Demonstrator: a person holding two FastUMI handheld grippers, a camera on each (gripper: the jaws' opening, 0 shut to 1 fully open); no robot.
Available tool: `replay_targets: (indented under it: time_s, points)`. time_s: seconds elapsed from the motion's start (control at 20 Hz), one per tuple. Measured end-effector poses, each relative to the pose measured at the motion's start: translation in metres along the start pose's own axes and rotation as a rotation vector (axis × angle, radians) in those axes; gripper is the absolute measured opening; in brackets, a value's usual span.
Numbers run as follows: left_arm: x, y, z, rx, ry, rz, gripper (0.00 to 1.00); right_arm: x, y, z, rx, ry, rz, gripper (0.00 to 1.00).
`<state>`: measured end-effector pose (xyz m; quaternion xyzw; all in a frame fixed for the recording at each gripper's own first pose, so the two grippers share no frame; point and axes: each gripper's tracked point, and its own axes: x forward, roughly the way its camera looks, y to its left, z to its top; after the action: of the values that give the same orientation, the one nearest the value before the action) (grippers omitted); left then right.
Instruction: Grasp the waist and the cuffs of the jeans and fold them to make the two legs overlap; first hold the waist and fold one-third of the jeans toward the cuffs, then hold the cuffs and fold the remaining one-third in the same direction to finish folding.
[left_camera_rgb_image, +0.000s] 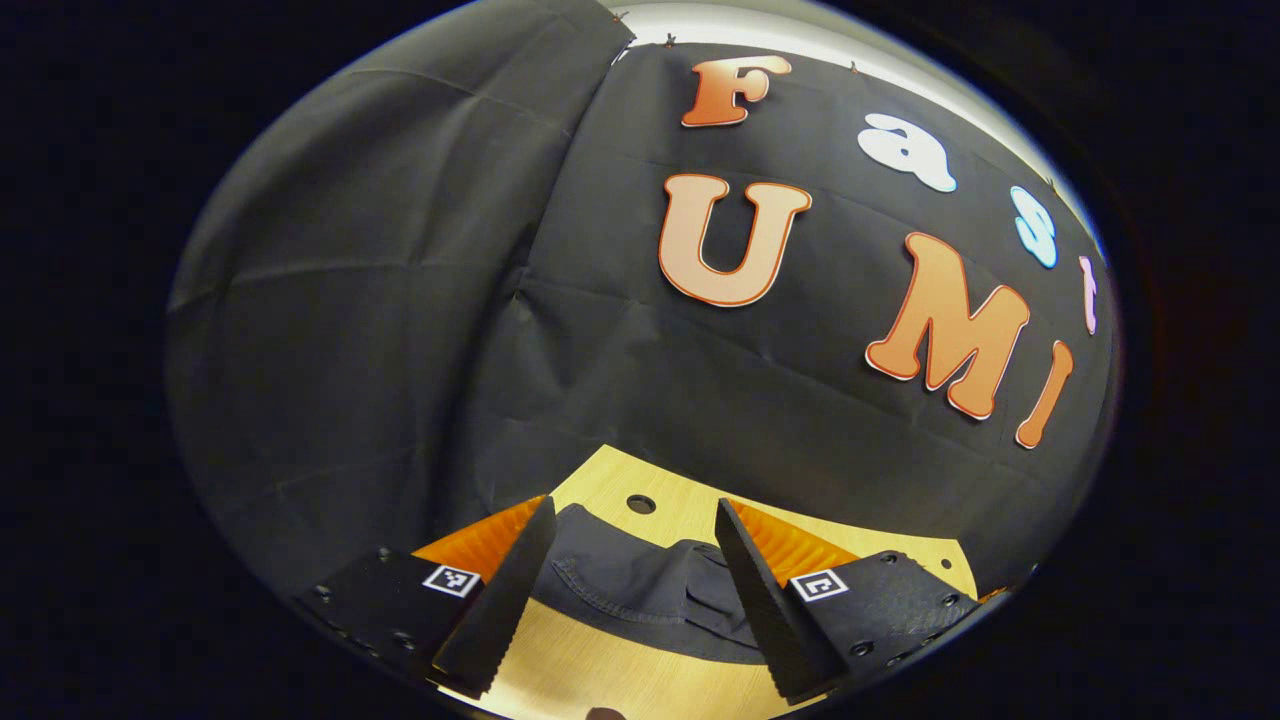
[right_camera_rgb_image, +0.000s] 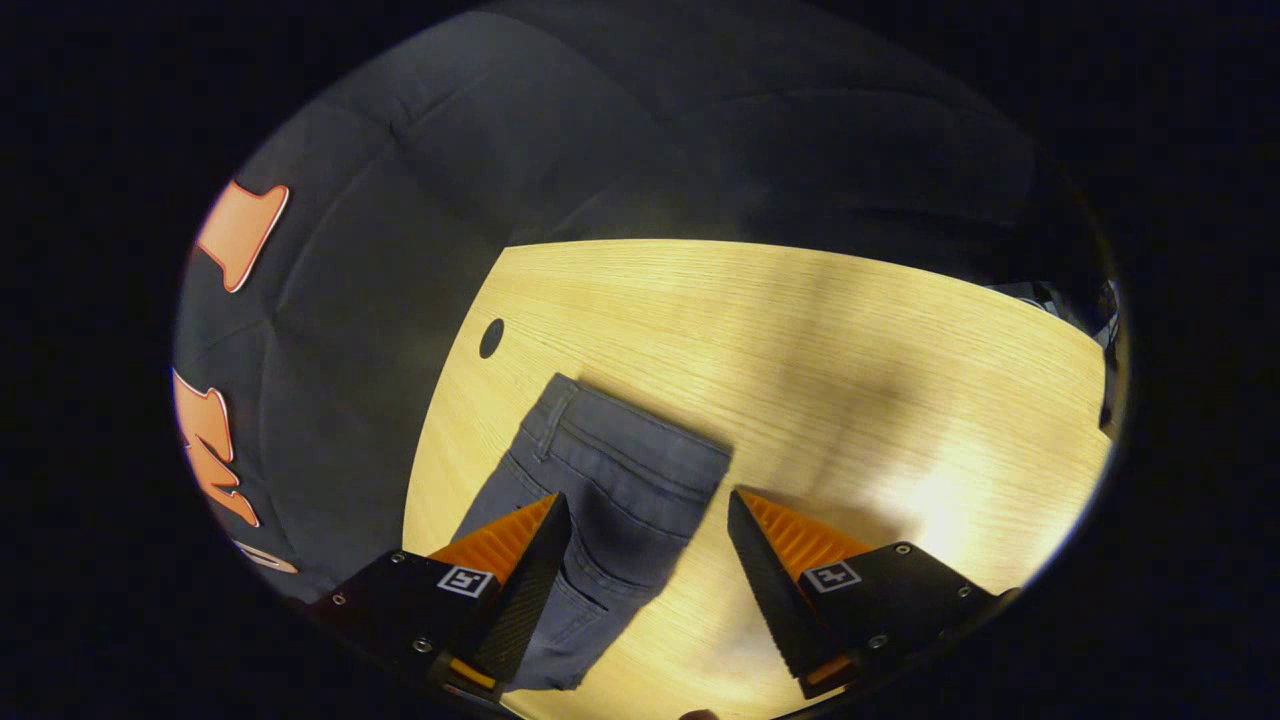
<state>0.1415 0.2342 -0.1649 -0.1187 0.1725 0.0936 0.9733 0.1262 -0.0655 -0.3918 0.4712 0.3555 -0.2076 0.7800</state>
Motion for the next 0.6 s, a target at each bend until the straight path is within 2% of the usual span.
replay_targets:
  time_s: [0.05,0.15,0.25,0.3,0.35,0.4,0.5,0.6]
  points:
    - [-0.001,-0.001,-0.001,-0.009,0.002,0.000,0.96,0.004,0.001,0.001,-0.001,-0.007,0.001,0.96]
    - [-0.008,0.000,-0.006,-0.034,0.011,0.003,0.96,0.010,-0.010,0.004,-0.034,-0.042,-0.053,0.92]
    - [-0.009,0.005,-0.010,-0.052,0.024,0.007,0.96,0.019,-0.011,0.004,-0.080,-0.069,-0.053,0.47]
    - [-0.009,0.007,-0.014,-0.054,0.030,0.009,0.96,0.018,-0.007,0.006,-0.078,-0.077,-0.059,0.34]
    - [-0.009,0.011,-0.014,-0.051,0.036,0.014,0.96,0.014,-0.005,0.007,-0.066,-0.085,-0.079,0.25]
    - [-0.010,0.014,-0.015,-0.046,0.037,0.017,0.97,0.009,-0.001,0.008,-0.099,-0.098,-0.091,0.09]
    - [-0.012,0.021,-0.010,-0.033,0.031,0.013,0.96,-0.010,0.015,0.015,-0.226,-0.161,-0.100,0.08]
    - [-0.011,0.029,-0.008,-0.028,0.030,0.005,0.96,-0.032,0.047,0.021,-0.340,-0.223,-0.072,0.08]
